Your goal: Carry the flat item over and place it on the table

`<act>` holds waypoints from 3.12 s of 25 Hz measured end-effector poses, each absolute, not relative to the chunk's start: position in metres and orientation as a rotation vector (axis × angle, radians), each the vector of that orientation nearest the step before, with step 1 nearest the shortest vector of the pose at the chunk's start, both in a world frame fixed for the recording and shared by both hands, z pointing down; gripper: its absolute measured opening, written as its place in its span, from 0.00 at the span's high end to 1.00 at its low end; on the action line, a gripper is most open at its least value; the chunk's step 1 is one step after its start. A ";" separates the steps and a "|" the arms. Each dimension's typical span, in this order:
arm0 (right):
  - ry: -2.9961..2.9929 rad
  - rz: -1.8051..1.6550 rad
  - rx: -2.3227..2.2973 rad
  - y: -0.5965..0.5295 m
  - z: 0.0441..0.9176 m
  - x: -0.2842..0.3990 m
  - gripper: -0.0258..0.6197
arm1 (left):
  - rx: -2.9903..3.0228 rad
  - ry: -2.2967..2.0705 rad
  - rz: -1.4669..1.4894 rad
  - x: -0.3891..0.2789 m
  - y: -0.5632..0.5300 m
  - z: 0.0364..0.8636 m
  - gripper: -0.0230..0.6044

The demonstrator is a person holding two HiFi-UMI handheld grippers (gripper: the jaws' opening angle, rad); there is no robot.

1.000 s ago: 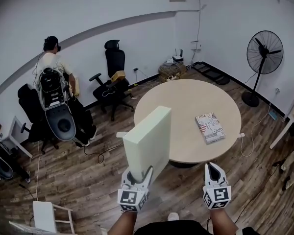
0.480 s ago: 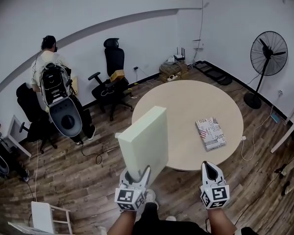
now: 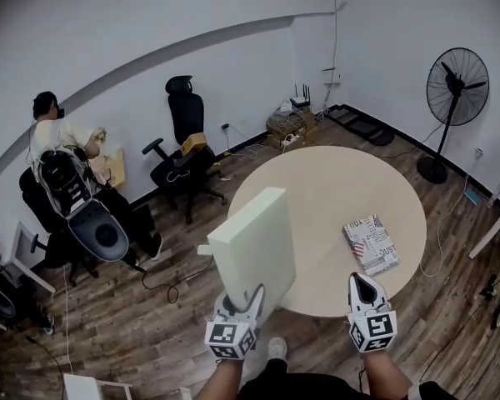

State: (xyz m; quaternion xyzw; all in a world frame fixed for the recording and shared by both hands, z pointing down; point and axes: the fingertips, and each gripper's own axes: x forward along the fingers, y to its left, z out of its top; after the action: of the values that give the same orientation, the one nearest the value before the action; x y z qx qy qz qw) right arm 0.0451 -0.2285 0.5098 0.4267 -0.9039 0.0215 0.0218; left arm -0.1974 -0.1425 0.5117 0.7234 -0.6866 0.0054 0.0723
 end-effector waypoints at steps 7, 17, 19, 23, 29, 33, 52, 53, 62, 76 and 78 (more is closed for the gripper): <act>-2.749 0.075 1.433 -0.296 0.499 0.007 0.96 | 2.233 -1.937 0.048 -0.242 -0.219 0.516 0.57; -2.716 0.105 1.506 -0.363 0.496 -0.024 0.96 | 2.261 -1.740 0.024 -0.282 -0.308 0.528 0.57; -2.715 0.094 1.493 -0.375 0.493 -0.023 0.96 | 2.249 -1.706 0.019 -0.278 -0.318 0.532 0.57; -2.707 0.029 1.480 -0.397 0.486 -0.015 0.96 | 2.220 -1.631 -0.018 -0.260 -0.336 0.542 0.57; -2.667 0.011 1.457 -0.416 0.495 0.006 0.96 | 2.127 -1.458 -0.110 -0.234 -0.359 0.572 0.57; -2.613 -0.013 1.472 -0.423 0.506 0.025 0.96 | 2.042 -1.343 -0.122 -0.213 -0.368 0.606 0.57; -2.442 -0.089 1.525 -0.417 0.524 0.065 0.96 | 1.735 -0.825 -0.145 -0.138 -0.381 0.740 0.56; -2.435 -0.087 1.531 -0.415 0.525 0.067 0.96 | 1.716 -0.807 -0.149 -0.136 -0.379 0.746 0.56; -2.387 -0.049 1.597 -0.410 0.528 0.093 0.96 | 1.584 -0.732 -0.228 -0.139 -0.374 0.780 0.55; -2.405 -0.032 1.590 -0.416 0.532 0.088 0.96 | 1.744 -1.148 0.372 -0.167 -0.386 0.803 0.31; -2.413 -0.028 1.582 -0.416 0.533 0.082 0.96 | 1.808 -1.215 0.485 -0.171 -0.390 0.794 0.31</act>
State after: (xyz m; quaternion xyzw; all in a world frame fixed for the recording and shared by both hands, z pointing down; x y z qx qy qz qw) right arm 0.0817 -0.4161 0.5328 0.5438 -0.8294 -0.0096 0.1275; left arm -0.1714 -0.3901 0.7936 0.7277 -0.4891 0.1950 0.4395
